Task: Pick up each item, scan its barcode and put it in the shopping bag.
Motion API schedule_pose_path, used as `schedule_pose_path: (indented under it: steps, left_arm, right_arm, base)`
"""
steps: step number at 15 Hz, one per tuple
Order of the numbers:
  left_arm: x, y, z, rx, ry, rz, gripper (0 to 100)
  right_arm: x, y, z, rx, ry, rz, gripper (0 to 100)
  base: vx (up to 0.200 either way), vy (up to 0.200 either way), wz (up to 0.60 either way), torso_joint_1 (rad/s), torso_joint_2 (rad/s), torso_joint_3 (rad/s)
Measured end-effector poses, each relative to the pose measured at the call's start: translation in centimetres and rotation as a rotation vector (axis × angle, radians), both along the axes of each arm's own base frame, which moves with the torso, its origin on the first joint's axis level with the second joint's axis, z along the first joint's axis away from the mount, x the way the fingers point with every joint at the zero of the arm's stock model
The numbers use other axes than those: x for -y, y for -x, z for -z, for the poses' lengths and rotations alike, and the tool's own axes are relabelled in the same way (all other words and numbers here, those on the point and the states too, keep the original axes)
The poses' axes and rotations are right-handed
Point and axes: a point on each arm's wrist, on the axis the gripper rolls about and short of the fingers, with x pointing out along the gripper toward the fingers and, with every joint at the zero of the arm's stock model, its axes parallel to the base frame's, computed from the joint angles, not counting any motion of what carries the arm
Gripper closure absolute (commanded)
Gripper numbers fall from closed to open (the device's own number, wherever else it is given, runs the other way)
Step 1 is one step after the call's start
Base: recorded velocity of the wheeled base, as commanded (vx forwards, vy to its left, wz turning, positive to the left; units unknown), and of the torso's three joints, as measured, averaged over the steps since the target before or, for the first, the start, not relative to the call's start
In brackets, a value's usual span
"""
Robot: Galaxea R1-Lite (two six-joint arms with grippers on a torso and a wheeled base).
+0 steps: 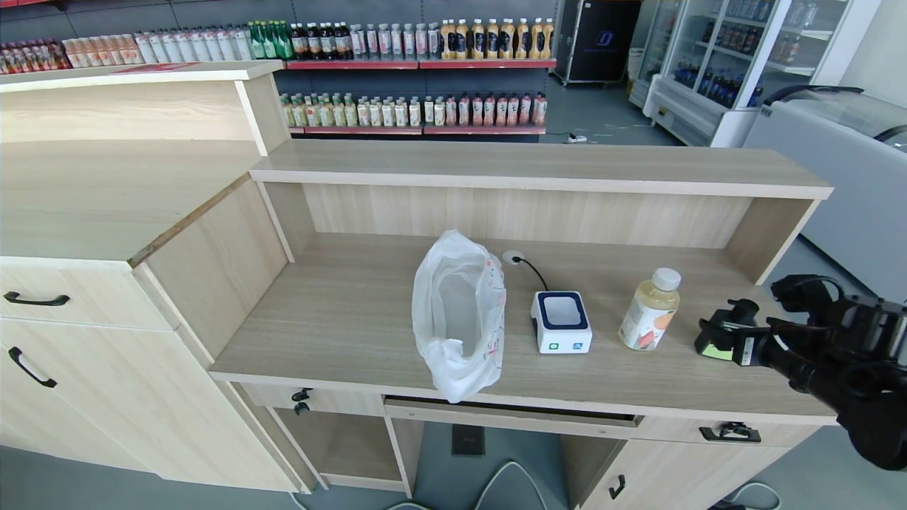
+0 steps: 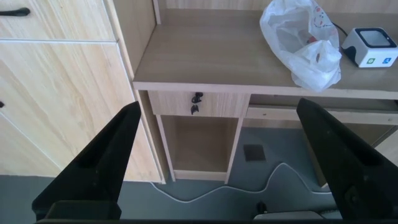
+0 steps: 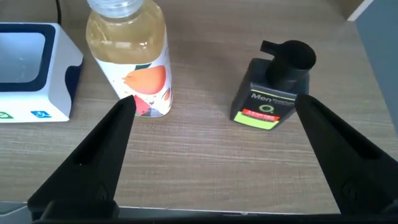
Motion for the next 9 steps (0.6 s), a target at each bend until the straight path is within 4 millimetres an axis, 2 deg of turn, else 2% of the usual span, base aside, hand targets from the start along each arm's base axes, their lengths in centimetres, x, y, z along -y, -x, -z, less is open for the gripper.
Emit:
schedule_pose_path:
  steps: [5, 9]
  left_arm:
    - [0.0, 0.0, 0.0, 0.0, 0.0, 0.0, 0]
    - [0.0, 0.0, 0.0, 0.0, 0.0, 0.0, 0]
  right_arm:
    - [-2.0, -3.4, 1.0, 0.026, 0.008, -0.065, 0]
    - [-4.0, -5.2, 2.1, 0.021, 0.018, -0.081, 0]
  base:
    - [0.0, 0.0, 0.0, 0.0, 0.0, 0.0]
    - [0.0, 0.0, 0.0, 0.0, 0.0, 0.0]
